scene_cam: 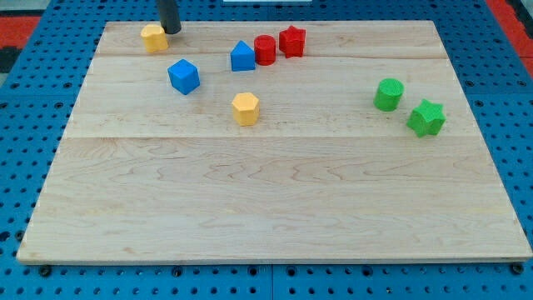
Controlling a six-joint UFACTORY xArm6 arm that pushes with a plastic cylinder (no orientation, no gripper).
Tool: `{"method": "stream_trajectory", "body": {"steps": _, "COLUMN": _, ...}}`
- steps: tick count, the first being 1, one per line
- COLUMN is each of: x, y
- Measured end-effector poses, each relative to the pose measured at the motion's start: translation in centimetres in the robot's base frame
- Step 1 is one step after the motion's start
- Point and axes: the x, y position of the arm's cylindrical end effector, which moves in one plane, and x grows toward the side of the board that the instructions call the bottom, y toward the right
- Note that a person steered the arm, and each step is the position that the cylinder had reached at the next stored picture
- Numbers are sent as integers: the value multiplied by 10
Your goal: Drag the yellow hexagon to the bottom right of the yellow heart
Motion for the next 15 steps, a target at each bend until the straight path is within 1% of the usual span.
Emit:
{"method": "stream_trajectory", "body": {"steps": 1, "x": 36, "y": 33}}
{"method": "stream_trajectory", "body": {"steps": 2, "x": 118, "y": 85}}
{"method": "stream_trajectory", "body": {"steps": 4, "x": 183, "y": 187}}
{"method": "stream_trajectory", "body": {"steps": 5, "x": 218, "y": 192}}
{"method": "stream_trajectory", "body": {"steps": 6, "x": 199, "y": 128}}
{"method": "stream_trajectory", "body": {"steps": 7, "x": 164, "y": 97}}
{"method": "stream_trajectory", "body": {"steps": 8, "x": 138, "y": 95}}
{"method": "stream_trajectory", "body": {"steps": 11, "x": 69, "y": 45}}
{"method": "stream_trajectory", "body": {"steps": 12, "x": 135, "y": 59}}
{"method": "stream_trajectory", "body": {"steps": 13, "x": 128, "y": 36}}
{"method": "stream_trajectory", "body": {"steps": 15, "x": 84, "y": 30}}
